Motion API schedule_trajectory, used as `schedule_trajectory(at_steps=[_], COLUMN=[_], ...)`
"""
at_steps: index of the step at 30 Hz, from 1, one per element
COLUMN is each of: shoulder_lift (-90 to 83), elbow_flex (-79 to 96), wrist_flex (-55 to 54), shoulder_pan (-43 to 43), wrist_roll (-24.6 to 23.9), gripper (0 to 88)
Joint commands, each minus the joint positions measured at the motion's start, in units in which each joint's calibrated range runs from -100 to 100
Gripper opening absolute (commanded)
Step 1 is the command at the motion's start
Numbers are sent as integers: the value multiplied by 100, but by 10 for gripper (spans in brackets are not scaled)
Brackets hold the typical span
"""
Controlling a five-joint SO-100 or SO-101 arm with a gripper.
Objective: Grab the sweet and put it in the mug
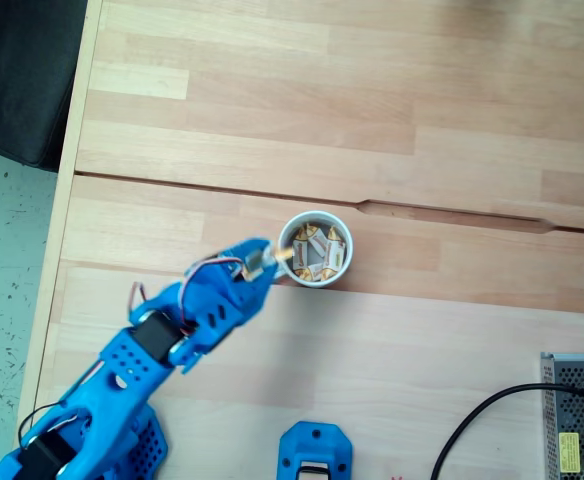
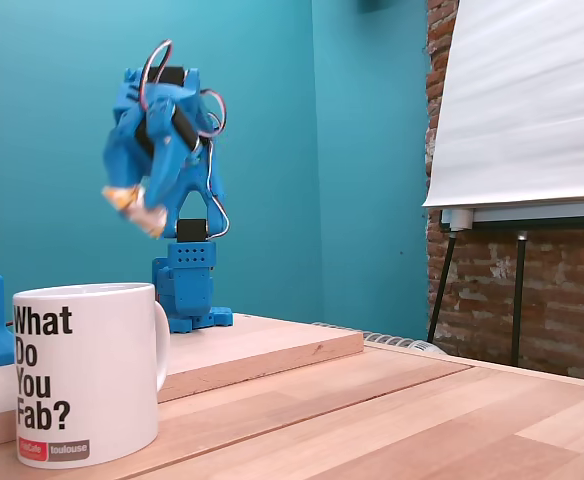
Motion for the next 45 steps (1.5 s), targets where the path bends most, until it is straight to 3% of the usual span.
schedule_trajectory(at_steps=[1, 12, 33, 45], shoulder_lift=[-319, -224, 1575, 2091], elbow_flex=[3, -435, -1960, -2941], wrist_flex=[-128, -136, -128, -39], shoulder_pan=[185, 193, 345, 628], wrist_roll=[225, 254, 230, -59], gripper=[0, 0, 0, 0])
